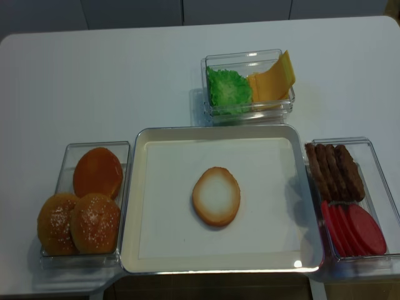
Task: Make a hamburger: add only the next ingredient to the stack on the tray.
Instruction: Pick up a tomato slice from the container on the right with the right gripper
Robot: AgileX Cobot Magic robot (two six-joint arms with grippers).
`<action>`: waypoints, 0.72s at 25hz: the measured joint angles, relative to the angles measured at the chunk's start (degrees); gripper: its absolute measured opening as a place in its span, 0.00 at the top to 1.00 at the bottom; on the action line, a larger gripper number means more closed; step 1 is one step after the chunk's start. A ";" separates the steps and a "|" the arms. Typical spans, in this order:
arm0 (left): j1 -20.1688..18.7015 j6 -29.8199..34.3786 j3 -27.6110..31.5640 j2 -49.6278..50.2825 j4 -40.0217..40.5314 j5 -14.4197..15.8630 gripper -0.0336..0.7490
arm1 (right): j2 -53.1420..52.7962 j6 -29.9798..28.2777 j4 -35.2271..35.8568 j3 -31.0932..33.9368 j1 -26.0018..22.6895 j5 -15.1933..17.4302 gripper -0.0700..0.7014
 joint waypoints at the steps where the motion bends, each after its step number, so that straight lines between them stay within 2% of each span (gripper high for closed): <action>1: 0.00 0.00 0.00 0.00 0.00 0.00 0.57 | 0.00 0.00 0.00 0.00 0.00 0.00 0.26; 18: 0.00 0.00 0.00 0.00 0.00 0.00 0.57 | 0.00 0.00 0.00 0.00 0.00 0.00 0.26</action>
